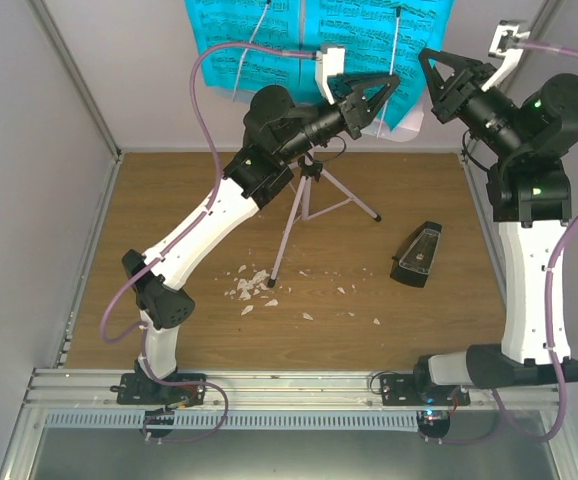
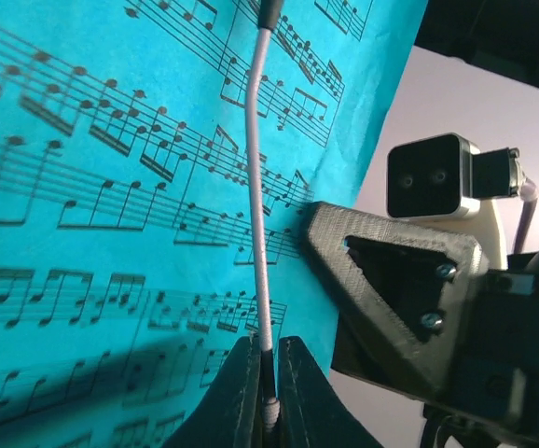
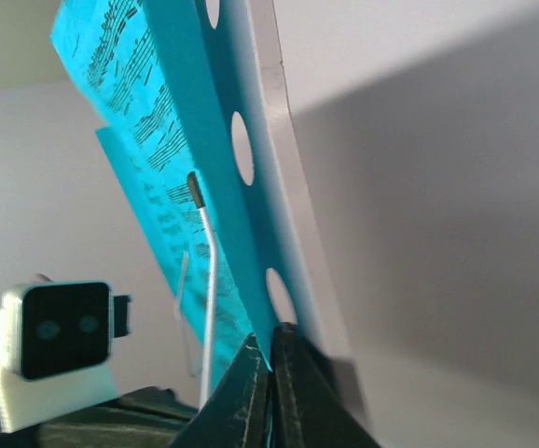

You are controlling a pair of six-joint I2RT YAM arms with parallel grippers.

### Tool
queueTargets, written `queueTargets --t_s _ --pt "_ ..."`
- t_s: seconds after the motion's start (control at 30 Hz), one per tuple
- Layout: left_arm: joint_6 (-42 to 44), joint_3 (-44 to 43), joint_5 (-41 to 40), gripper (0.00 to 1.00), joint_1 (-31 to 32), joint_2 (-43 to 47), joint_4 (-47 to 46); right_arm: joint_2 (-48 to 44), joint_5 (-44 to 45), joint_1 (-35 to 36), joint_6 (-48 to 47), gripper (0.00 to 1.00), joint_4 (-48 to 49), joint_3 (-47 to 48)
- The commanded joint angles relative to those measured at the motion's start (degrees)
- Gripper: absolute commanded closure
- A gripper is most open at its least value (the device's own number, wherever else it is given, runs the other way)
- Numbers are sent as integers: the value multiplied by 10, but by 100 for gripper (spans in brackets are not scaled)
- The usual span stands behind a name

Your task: Pack up the instrument practice props

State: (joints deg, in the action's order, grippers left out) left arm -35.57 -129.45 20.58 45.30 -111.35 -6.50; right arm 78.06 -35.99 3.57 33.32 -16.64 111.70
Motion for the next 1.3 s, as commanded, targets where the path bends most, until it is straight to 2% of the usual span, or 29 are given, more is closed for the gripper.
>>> queueTargets --t_s 0.0,0.2,0.43,0.73,0.8,0.87,1.07,1.2,1.27 --pt "28 -11 -6 99 4 2 -23 11 47 11 -19 99 -16 18" --pt "58 25 20 100 4 12 -77 -16 105 12 -15 99 32 -6" --pt "61 32 17 100 3 16 -79 -84 211 12 -22 99 96 -49" --pt "58 33 -16 100 0 21 -46 -199 518 12 -145 100 108 -114" --pt "56 34 -15 88 -3 21 -43 -211 571 12 -165 99 101 -126" --pt "49 39 -15 69 -5 24 -44 -225 599 12 -172 100 97 -150" --pt "52 87 -8 32 -7 54 -66 -246 597 12 -162 100 55 -212" --pt "61 179 23 14 -10 116 -112 -258 596 12 -156 99 30 -251" --pt "60 245 39 8 -10 161 -151 -265 596 10 -153 99 20 -273"
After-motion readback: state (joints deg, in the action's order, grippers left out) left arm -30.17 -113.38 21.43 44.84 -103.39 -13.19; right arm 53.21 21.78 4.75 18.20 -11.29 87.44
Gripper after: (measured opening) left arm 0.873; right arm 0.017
